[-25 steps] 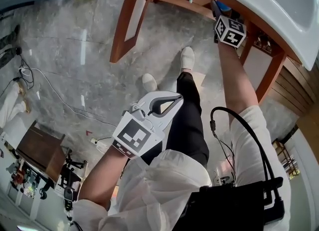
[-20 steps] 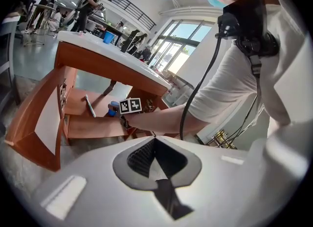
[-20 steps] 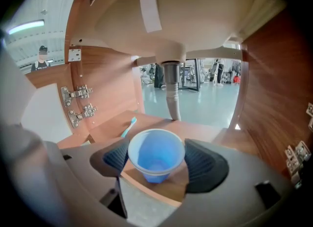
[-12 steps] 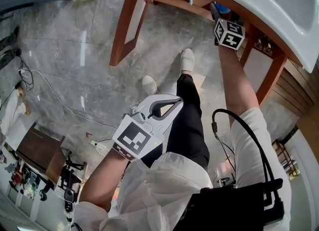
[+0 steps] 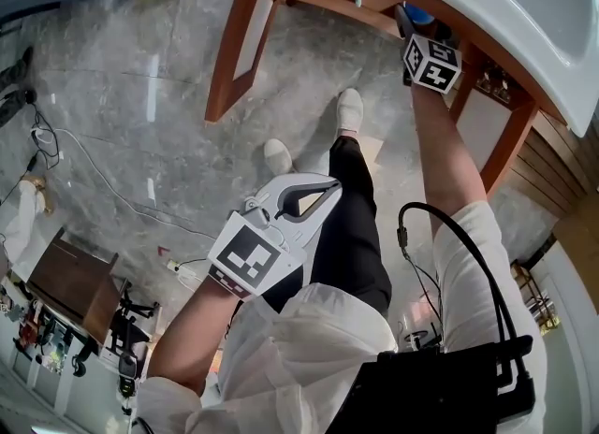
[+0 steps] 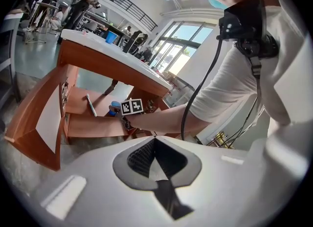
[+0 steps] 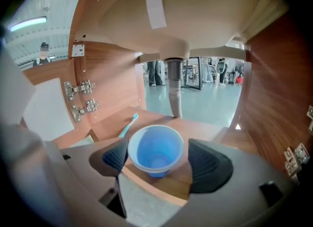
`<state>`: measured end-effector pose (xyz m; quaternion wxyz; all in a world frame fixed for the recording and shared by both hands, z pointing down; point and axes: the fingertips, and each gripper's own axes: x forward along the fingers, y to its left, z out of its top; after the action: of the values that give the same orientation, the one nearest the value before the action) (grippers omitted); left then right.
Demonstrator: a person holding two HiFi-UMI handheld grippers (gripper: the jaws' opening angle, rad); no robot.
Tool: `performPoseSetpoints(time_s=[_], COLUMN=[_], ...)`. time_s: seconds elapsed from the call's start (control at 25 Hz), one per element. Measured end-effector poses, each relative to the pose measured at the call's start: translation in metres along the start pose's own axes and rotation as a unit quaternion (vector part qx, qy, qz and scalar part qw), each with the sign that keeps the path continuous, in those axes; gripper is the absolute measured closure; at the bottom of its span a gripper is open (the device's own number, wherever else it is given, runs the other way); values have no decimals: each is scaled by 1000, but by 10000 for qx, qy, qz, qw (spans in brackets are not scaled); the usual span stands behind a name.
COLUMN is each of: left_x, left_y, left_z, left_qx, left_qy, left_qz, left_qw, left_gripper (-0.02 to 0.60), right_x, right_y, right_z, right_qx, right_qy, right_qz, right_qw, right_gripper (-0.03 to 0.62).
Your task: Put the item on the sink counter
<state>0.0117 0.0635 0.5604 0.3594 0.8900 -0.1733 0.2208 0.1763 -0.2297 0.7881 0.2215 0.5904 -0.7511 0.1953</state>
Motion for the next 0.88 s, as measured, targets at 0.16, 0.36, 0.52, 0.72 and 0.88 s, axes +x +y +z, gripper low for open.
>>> performPoseSetpoints(time_s=[0.16, 0.36, 0.52, 0.72, 0.88], left_x=[0, 4, 3, -3, -4], left_y=[3, 6, 7, 2, 3], left_z=[1, -1, -1, 4, 2], left_qx=[-41, -45, -36, 0, 34], left_qy=[-17, -11, -11, -30, -35], left_qz=[3, -13, -17, -19, -16], left_qw=[10000, 10000, 10000, 10000, 10000], left_gripper=[575, 577, 575, 577, 577], right_x=[-1, 2, -2, -17, -25], right_y=[0, -3, 0, 2, 1], right_z=[-1, -5, -8, -9, -13], right_qx=[-2, 22, 23, 43, 56], right_qy=[17, 16, 69, 127, 186], right_qz=[34, -30, 1, 5, -63], right_qw=[10000, 10000, 10000, 9999, 9998], right_gripper=[244, 244, 244, 244, 244])
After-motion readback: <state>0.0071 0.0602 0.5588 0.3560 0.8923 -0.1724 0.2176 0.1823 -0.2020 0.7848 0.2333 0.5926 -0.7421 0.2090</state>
